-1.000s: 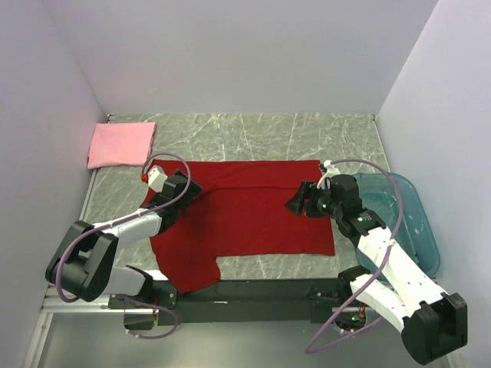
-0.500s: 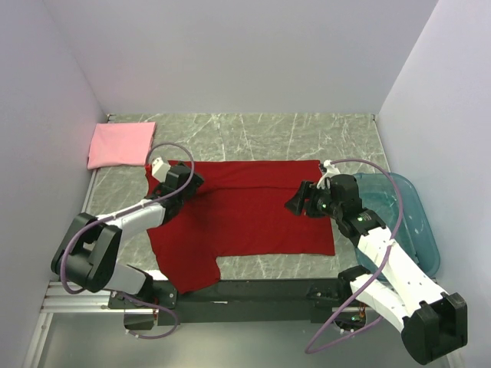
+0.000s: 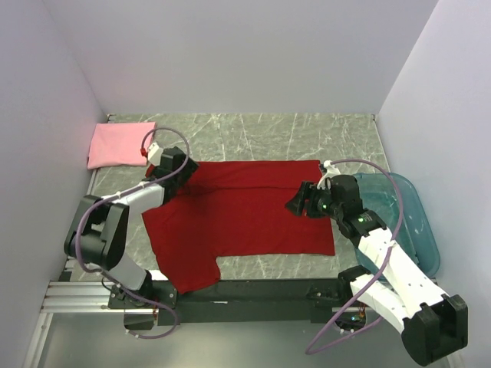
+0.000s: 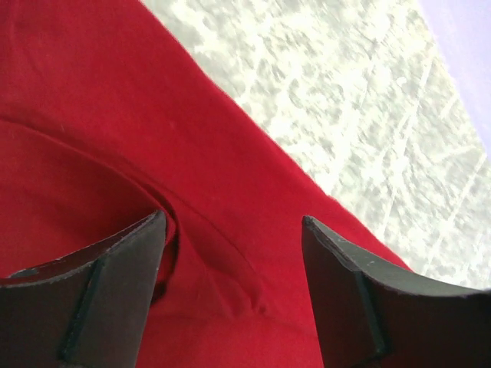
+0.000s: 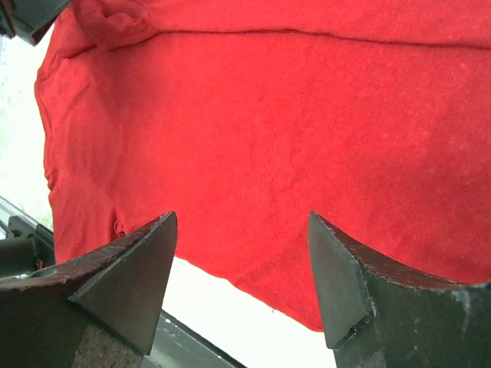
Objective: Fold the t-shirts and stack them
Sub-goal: Fold the tshirt
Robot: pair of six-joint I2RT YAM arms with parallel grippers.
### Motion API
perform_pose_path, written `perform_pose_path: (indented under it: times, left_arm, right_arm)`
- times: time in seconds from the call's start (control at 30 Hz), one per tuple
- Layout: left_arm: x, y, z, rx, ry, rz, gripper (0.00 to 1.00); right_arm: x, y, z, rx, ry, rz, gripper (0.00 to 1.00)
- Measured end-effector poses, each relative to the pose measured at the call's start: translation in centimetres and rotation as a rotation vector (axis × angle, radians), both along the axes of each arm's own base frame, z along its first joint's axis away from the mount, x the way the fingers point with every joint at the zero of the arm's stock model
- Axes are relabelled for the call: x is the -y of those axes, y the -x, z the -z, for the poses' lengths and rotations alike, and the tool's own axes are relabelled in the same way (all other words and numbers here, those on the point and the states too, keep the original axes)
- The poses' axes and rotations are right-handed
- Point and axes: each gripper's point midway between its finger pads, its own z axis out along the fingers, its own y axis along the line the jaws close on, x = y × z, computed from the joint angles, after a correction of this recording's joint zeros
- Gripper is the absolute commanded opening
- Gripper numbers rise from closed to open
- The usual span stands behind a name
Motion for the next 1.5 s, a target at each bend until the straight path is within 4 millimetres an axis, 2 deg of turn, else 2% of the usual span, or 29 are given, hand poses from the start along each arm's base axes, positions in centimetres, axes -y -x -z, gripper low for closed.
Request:
perform_pose_path:
  times: [0.1,0.23,0.3,0.43,0.6,0.63,0.67,0.77,0.83,0.93,1.33,1.5]
  left_arm:
    - [-0.6,-1.1,0.1,-0.015,-0.013,0.007,0.84]
    - [-0.2,-2.5,-1.4,0.007,-0.020,0.042,0.97]
    - [0.0,-2.5,-2.1,0.015,-0.023,0.056,0.99]
    - [-0.3,-0.8,-3.4,0.009,-0.033,0.065,0.99]
    - [0.0,3.3,-5.3,0.026,-0.045,0.087,0.89]
    - [0.3,4.1,-5.1,0.022,-0.045,0.099,0.87]
    - [0.5,4.9,-4.7,0.018,-0.042,0.109,0.80]
    - [0.9,7.2,-2.0,-0.039,-0.041,0.133,0.67]
    - [0.4,8.4,0.3,-0.091,-0.051,0.129,0.64]
    - [0.0,9.4,2.3,-0.142,-0.068,0.128,0.60]
    - [0.3,8.3,5.6,-0.196,-0.101,0.136,0.46]
    - [0.6,7.2,5.1,-0.177,-0.113,0.143,0.42]
  right_arm:
    - [0.0,0.0,-0.1,0.005,0.001,-0.002,0.75]
    - [0.0,0.1,-0.1,0.005,0.001,-0.002,0.75]
    - [0.0,0.1,-0.1,0.005,0.001,-0.003,0.75]
    - [0.0,0.2,-0.1,0.004,0.000,-0.010,0.74]
    - [-0.3,0.3,-0.2,0.002,-0.010,-0.023,0.73]
    - [-0.3,0.4,-0.2,0.001,-0.011,-0.026,0.73]
    - [-0.3,0.4,-0.2,0.001,-0.012,-0.027,0.73]
    - [-0.4,0.4,-0.2,0.000,-0.015,-0.031,0.72]
    - [-0.4,0.5,-0.2,-0.001,-0.017,-0.034,0.72]
    - [-0.4,0.5,-0.1,-0.002,-0.016,-0.035,0.72]
    - [-0.3,0.8,0.5,-0.018,-0.011,-0.034,0.72]
    - [-0.3,0.8,0.5,-0.018,-0.011,-0.034,0.72]
